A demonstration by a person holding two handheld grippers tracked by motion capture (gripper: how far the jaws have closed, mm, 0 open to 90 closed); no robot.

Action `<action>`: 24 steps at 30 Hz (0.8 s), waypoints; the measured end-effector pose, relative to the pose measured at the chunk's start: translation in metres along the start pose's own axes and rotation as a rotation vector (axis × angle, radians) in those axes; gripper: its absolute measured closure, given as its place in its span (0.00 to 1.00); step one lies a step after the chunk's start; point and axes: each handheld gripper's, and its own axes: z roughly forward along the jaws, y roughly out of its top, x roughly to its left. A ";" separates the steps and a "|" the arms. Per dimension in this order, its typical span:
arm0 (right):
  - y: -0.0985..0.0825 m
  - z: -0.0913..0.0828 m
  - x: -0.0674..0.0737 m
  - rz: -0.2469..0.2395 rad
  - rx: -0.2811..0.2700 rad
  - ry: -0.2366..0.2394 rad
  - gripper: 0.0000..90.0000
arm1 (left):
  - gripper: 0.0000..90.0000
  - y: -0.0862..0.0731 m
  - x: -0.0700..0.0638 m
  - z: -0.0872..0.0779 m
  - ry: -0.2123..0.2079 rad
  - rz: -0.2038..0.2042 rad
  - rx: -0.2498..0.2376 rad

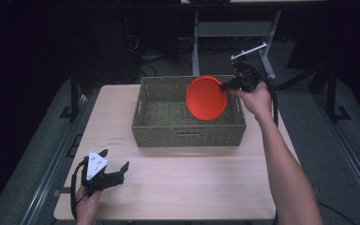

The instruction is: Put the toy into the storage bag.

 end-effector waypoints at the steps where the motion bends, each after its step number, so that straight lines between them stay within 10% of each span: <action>1: -0.001 0.002 0.000 0.006 0.003 -0.003 0.91 | 0.14 0.000 0.000 0.000 0.000 0.000 0.000; 24: -0.008 0.032 -0.004 0.018 0.053 -0.007 0.91 | 0.14 0.000 0.000 0.001 0.003 -0.004 0.001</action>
